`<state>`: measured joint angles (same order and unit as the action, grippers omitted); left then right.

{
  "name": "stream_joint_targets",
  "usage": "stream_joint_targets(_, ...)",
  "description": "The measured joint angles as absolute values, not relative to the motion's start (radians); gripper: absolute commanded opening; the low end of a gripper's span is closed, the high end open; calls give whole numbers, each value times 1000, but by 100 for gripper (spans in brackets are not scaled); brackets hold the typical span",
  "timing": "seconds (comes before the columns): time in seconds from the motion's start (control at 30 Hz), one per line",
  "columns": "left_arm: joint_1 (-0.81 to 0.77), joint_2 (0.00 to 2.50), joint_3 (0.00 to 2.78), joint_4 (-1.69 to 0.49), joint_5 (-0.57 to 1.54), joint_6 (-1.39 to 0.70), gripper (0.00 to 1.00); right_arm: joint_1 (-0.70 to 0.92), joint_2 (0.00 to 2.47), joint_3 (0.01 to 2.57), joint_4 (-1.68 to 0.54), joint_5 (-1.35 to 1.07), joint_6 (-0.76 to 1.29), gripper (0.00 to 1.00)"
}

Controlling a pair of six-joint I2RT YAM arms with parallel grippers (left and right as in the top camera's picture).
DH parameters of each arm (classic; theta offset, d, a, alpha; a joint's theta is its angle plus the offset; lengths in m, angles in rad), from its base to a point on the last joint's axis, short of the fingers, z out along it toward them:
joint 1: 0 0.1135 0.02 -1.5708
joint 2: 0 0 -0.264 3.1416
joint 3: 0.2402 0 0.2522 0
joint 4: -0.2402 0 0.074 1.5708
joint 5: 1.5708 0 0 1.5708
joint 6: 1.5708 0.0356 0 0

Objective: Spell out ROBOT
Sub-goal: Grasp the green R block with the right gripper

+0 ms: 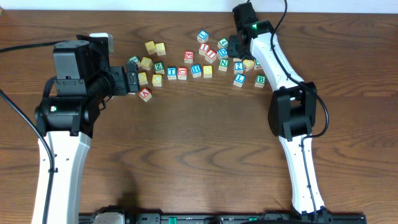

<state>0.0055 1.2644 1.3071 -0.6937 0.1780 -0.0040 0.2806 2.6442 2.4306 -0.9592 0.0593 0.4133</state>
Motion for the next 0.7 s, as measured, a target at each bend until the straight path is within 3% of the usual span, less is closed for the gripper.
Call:
stream_joint_targets(0.13,6,1264,1307,-694,178,-4,100,284,2644,2431,-960,52,411,31)
stream_joint_targets(0.27,6,1264,1307,-694,178,-4,100,284,2644,2431,-960,51,408,17)
stream_joint_targets(0.7,6,1264,1307,-693,178,-4,100,284,2597,2428,-1026,44,408,10)
